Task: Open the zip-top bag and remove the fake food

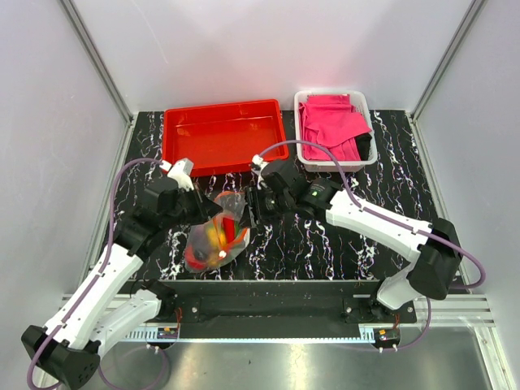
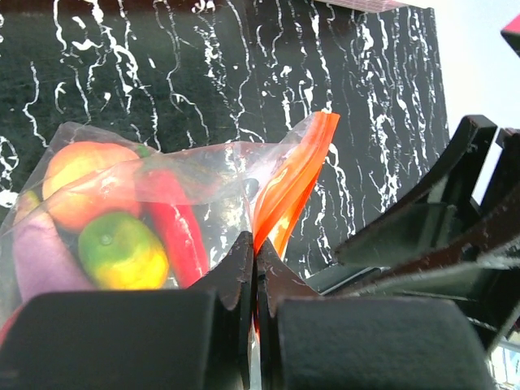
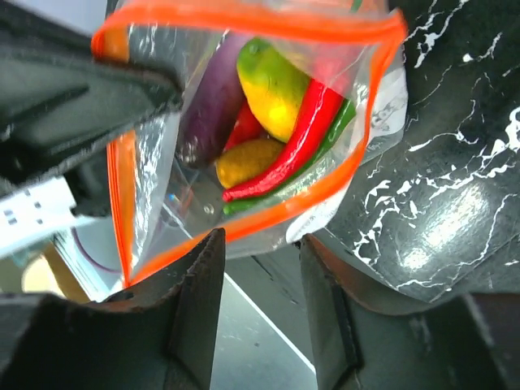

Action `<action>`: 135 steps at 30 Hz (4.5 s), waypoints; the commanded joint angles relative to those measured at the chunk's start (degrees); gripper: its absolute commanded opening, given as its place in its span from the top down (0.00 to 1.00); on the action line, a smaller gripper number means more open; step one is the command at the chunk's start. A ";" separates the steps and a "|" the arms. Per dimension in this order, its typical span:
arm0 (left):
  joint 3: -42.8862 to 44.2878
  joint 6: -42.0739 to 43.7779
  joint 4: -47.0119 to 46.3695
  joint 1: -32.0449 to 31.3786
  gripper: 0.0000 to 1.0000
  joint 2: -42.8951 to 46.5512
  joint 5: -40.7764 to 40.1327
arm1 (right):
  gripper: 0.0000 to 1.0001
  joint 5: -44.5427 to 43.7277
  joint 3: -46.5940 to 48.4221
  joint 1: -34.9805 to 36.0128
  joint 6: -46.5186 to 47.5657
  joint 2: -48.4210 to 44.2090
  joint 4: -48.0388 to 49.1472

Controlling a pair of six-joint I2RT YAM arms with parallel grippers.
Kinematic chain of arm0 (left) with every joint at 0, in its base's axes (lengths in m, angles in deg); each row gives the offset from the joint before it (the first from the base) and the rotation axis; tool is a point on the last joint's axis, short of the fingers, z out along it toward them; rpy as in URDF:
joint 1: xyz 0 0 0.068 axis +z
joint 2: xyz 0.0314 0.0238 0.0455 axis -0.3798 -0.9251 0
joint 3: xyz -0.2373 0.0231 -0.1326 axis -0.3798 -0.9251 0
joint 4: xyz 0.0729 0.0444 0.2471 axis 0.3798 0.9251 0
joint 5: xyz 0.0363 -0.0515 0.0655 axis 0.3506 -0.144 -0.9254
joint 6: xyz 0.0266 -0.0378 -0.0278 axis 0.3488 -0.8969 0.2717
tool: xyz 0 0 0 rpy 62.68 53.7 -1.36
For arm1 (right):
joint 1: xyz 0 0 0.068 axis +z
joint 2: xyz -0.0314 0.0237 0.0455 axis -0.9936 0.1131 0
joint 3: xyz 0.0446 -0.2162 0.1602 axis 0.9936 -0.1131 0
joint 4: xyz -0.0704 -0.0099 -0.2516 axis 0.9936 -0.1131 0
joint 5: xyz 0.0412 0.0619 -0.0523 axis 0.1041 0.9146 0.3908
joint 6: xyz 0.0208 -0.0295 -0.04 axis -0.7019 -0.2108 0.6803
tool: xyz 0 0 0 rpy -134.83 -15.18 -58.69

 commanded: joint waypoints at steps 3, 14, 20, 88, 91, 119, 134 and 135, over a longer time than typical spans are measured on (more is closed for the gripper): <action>0.00 -0.36 -4.24 0.18 1.00 0.97 2.13 | 0.55 -4.07 0.08 0.15 -5.67 -0.20 8.21; -2.90 -2.73 -7.30 0.09 1.00 4.22 3.80 | 0.58 -4.85 0.79 0.50 -7.78 10.44 15.95; -5.09 -4.40 -10.47 0.09 1.00 4.40 5.91 | 0.55 -5.65 0.70 0.49 -7.43 14.84 17.36; -5.19 -2.91 -11.62 0.00 1.00 0.80 7.41 | 0.51 -12.33 -1.07 3.49 12.07 14.14 15.08; -4.31 -2.56 -11.62 0.00 1.00 0.10 7.41 | 0.49 -13.02 0.17 2.96 13.39 14.40 14.20; -5.27 -2.56 -10.56 0.00 1.00 1.15 5.30 | 0.66 -5.74 -0.44 1.73 13.84 19.95 18.59; -5.02 -0.10 -5.82 0.09 1.00 5.28 2.58 | 1.00 3.93 -2.38 1.73 6.72 11.15 16.13; -4.40 0.25 -5.21 0.00 1.00 5.46 2.40 | 1.00 4.54 -2.38 1.73 6.46 11.15 15.34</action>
